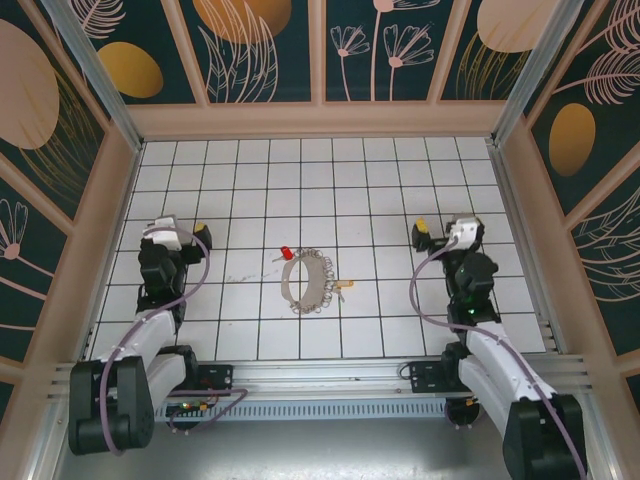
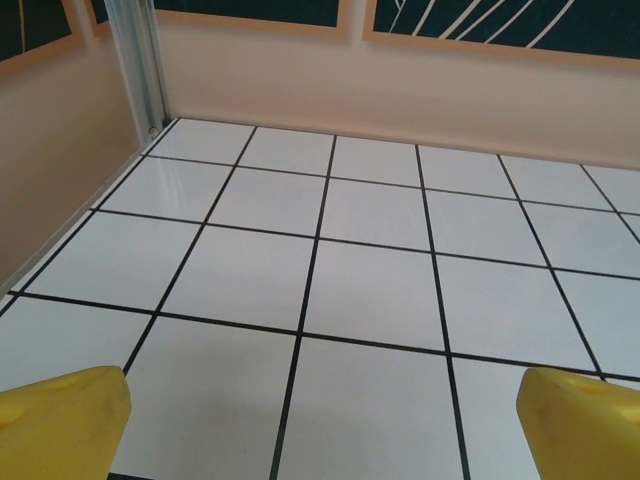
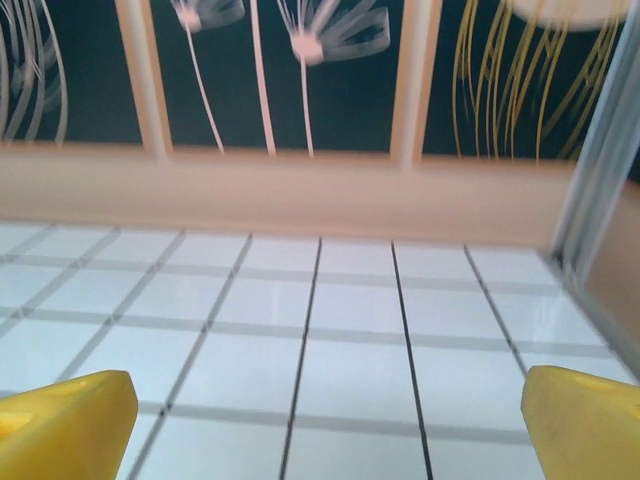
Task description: Put the keys on the keyring
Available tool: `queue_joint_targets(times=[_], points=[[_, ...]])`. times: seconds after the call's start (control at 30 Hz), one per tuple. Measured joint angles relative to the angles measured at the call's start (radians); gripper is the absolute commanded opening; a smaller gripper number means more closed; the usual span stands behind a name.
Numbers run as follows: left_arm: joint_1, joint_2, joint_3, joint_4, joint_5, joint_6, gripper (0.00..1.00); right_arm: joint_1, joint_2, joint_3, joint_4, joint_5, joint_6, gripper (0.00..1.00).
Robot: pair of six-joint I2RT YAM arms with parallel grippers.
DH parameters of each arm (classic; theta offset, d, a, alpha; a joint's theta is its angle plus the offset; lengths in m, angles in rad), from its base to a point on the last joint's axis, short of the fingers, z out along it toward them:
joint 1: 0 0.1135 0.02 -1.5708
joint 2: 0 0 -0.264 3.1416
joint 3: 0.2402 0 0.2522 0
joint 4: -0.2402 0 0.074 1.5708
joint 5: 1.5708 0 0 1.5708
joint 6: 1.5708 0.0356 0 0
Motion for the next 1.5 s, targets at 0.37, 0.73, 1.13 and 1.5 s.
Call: queue_joint_targets(times=[0.37, 0.73, 1.13, 1.5], points=[[-0.010, 0.261, 0.000, 0.294, 0.010, 0.029, 0.99, -0.088, 0.526, -0.103, 0.556, -0.021, 0.034, 0.99], [-0.013, 0.259, -0.006, 0.358, -0.004, 0.017, 0.99, -0.148, 0.759, 0.037, 0.651, -0.061, 0.077, 0.99], [-0.061, 0.441, 0.012, 0.514, -0.066, -0.008, 0.99, -0.154, 0.759, 0.097, 0.542, 0.009, 0.129, 0.99], [-0.073, 0.493, 0.025, 0.540, -0.122, -0.008, 0.99, -0.154, 0.759, 0.098, 0.516, 0.010, 0.131, 0.99]])
